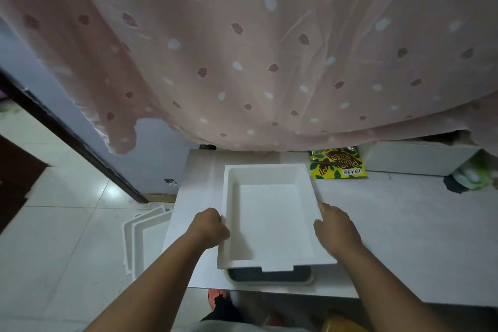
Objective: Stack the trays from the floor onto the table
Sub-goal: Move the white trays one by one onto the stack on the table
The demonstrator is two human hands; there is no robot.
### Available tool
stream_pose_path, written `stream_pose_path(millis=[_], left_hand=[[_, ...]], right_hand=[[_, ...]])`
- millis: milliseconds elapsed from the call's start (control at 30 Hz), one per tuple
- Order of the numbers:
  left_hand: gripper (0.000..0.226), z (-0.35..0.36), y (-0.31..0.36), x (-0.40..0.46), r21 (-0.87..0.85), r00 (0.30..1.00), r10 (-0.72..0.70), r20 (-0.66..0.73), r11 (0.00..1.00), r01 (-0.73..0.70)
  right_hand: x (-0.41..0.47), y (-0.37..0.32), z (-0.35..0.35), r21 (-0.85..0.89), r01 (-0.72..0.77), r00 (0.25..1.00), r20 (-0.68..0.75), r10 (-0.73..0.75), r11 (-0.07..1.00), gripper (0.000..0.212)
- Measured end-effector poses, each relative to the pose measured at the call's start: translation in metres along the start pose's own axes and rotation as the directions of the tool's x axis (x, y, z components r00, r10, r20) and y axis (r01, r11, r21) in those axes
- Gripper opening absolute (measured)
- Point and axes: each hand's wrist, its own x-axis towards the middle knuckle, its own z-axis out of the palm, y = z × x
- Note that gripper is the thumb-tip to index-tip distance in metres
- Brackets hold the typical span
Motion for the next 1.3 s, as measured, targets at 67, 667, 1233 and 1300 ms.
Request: stream_pose_path(millis=[67, 667, 1233, 1300], left_hand=[[0.025, 0.002, -0.002, 0.002, -0.004, 1.0, 0.005, -0.003, 1.0, -0.005], [0.025, 0.011, -0.012, 0.013, -0.041, 0.998, 0.019, -0.063, 0.999, -0.021], [0.023, 0.009, -0.006, 0.017, -0.047, 0.997, 0.002, -0.083, 0.999, -0.006], [0.021, 0.011, -0.006, 0.017, -0.032, 0.998, -0.012, -0.057, 0.999, 0.01]], right_hand=[[0.001, 0.0, 0.002, 0.012, -0.01, 1.0, -0.013, 0.01, 1.0, 0.038], [0.001, 0.004, 0.011, 0.033, -0.012, 1.0, 0.025, 0.011, 0.999, 0.043], [0.011, 0.003, 0.008, 0.026, -0.031, 0.999, 0.019, 0.03, 0.999, 0.047], [0.011, 0.003, 0.007, 0.031, -0.033, 0.999, 0.015, 0.032, 0.999, 0.049]])
